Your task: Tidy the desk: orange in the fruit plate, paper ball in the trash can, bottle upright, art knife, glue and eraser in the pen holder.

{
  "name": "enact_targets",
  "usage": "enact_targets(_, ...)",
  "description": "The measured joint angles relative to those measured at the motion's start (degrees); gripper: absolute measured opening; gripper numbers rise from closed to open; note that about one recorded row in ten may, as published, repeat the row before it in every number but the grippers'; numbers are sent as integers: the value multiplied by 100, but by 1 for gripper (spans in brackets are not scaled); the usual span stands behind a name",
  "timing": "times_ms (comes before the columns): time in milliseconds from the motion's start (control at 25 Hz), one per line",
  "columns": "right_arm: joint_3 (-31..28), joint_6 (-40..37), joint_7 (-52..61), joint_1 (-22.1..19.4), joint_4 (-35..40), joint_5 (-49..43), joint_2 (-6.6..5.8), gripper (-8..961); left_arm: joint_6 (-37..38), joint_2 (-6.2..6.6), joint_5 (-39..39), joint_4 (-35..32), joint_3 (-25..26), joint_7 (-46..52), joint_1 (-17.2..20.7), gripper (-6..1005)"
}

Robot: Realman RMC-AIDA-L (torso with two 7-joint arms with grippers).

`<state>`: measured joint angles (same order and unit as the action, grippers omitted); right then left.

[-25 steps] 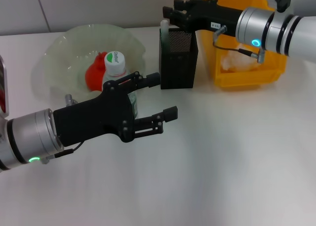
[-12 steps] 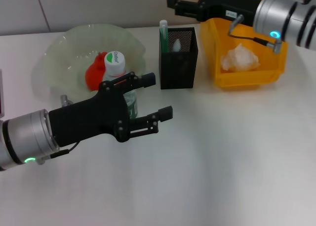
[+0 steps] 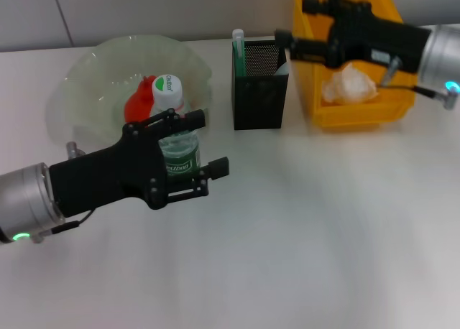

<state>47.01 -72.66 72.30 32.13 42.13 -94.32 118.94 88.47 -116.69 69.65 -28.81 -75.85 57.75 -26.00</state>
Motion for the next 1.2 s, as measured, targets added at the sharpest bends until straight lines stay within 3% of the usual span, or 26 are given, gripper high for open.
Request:
enact_targets(80,348,-290,74,-324,360,-125,9,825,78,111,6,-20,-10,20,10,813)
enact_targets(280,1090,-472,449,-775,971,-441,20,826,145,254,159,-82,-33,162,17,813)
enact_targets(680,2563,-600,1013,-1595,2241,-663,30,825,267,381,1095,-464,114,516,74,813)
enact_targets(1200,2683,-1357,1126,-2208,3244,-915,59,826,306,455,1518,-518,283,706,75,812)
